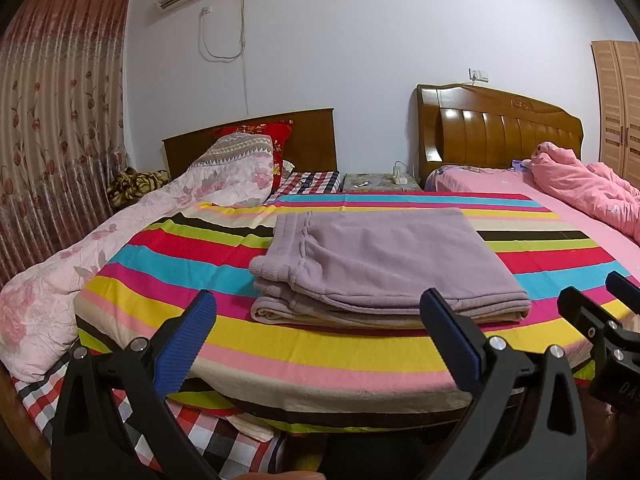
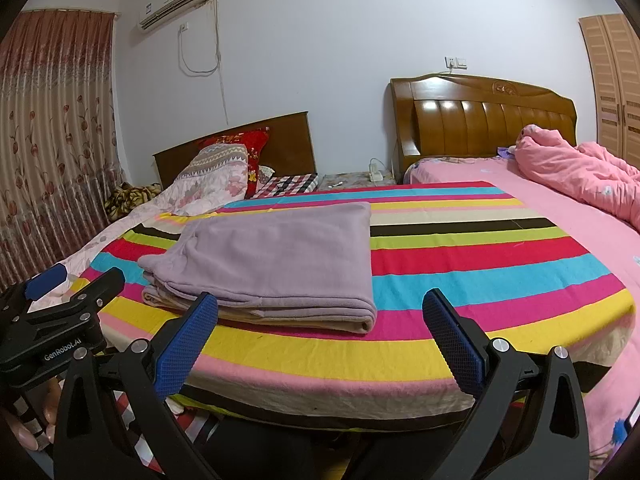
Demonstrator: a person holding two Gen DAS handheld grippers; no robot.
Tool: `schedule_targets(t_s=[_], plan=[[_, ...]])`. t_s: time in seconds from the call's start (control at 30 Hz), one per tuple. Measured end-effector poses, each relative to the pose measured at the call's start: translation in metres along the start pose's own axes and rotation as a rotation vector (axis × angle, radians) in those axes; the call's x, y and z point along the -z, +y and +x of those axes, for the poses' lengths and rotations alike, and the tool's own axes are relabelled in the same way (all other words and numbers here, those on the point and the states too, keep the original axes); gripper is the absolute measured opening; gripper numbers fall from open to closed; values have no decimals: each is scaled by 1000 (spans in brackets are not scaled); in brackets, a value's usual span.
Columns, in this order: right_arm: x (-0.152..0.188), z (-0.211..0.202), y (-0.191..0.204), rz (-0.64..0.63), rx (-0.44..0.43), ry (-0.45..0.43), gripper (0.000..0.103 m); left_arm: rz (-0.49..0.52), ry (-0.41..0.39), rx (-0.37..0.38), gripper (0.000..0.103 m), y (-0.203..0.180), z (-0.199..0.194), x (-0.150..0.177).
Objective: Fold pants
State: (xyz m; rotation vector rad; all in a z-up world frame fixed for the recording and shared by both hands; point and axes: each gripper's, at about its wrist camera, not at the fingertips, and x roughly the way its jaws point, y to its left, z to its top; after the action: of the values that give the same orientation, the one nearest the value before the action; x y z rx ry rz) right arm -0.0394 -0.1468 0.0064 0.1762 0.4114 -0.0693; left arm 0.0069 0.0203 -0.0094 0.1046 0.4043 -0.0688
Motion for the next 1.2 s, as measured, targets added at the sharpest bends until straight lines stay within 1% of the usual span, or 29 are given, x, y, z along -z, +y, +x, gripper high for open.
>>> schedule_targets(t_s=[0.83,0.93,1.07,1.2], plan=[[4,0,2,0,-7,9,99,10,-6,-5,101,2,2,-1],[7,1,3,-2,-10,13,98,15,-16,-18,101,-1,2,-3],[6,1,3,0,-11,13,99,-31,19,-12,101,4,7,-4],[8,1,3,4,-13,19,99,-35,27,2,101,7,10,-4]])
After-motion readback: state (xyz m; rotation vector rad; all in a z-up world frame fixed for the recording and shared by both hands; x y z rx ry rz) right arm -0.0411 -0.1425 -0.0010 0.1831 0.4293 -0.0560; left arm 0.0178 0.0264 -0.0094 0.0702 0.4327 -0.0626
